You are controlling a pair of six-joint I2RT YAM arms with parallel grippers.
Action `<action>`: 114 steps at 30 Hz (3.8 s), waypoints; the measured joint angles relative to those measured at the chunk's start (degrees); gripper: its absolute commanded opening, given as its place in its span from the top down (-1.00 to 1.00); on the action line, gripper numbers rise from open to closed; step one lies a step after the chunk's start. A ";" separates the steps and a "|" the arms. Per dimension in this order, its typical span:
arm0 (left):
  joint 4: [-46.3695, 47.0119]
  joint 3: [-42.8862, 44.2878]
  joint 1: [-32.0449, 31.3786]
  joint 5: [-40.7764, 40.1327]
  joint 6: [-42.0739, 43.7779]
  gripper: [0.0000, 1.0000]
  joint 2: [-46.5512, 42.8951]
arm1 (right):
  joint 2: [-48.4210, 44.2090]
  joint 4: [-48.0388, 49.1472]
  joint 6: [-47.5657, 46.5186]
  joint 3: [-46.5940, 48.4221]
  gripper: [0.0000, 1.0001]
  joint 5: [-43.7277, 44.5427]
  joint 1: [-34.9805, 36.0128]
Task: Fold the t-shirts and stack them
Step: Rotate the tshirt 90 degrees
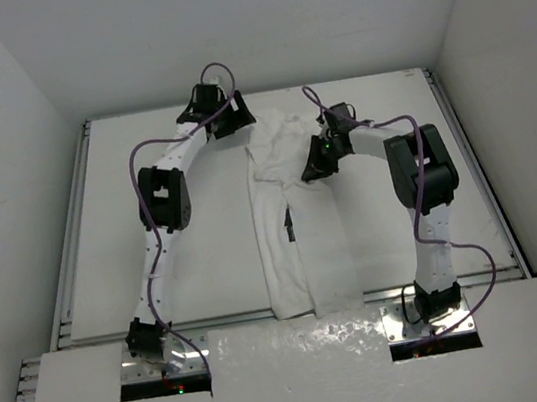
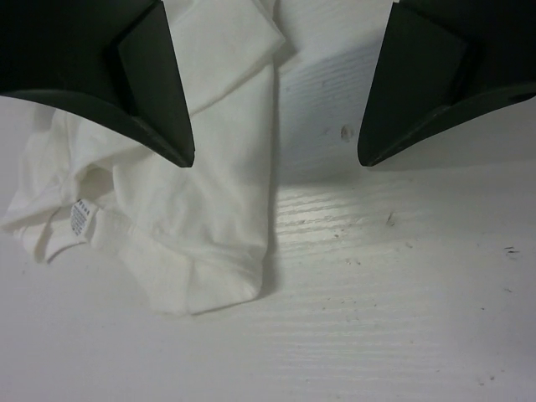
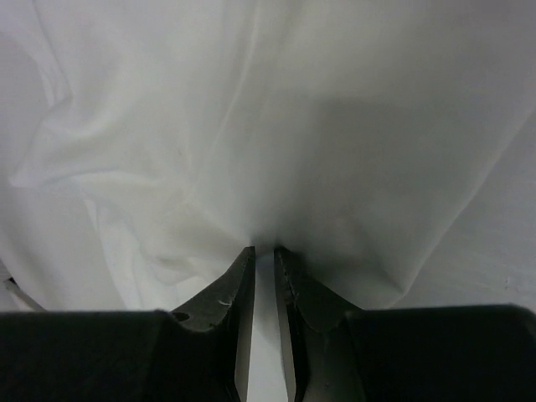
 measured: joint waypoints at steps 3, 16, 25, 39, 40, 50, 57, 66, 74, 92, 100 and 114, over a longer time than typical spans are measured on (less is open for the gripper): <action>3.80 -3.37 -0.02 0.52 -1.40 -0.65 -1.11 | 2.08 -3.08 1.01 3.85 0.60 -0.52 -0.07; 8.98 -28.50 -1.27 -4.13 -2.60 -0.55 -16.44 | 10.23 -14.23 -3.48 24.81 0.18 5.05 -1.70; 8.59 -29.18 -1.75 -6.32 -2.40 0.06 -20.35 | 12.04 -14.40 -7.19 33.31 0.29 6.91 -3.08; 2.56 -4.79 -1.70 -0.07 -4.07 0.12 -1.25 | 29.31 -13.94 -1.57 51.56 0.36 -3.89 -6.49; 3.39 -2.93 -1.57 1.64 -4.98 0.04 0.07 | 29.88 -13.62 0.07 51.87 0.36 -5.11 -7.13; 15.47 1.25 1.42 12.61 -16.59 -0.12 6.08 | 33.81 -7.30 8.79 54.80 0.28 -10.36 -11.76; 20.96 -3.78 2.08 13.70 -16.90 -0.50 3.52 | 33.92 -2.03 9.18 54.69 0.16 -11.93 -12.11; 25.27 -6.88 2.08 12.70 -13.92 -0.58 -4.52 | 30.03 -0.13 3.85 52.78 0.07 -10.88 -11.17; 18.80 -28.24 2.51 -2.32 -14.45 -0.49 -27.82 | 13.07 -1.99 -7.93 44.02 0.03 -0.44 -0.63; 20.22 -89.35 6.45 -9.35 -18.14 -0.56 -65.68 | 22.12 -3.26 -27.65 44.35 0.15 18.14 14.10; 21.46 -89.33 5.14 -8.28 -16.06 -0.55 -65.40 | 18.29 -1.14 -33.16 35.01 0.12 22.93 16.26; 21.42 -86.47 0.44 -6.43 -13.35 -0.54 -60.22 | 6.91 3.19 -40.72 25.24 0.16 23.19 17.09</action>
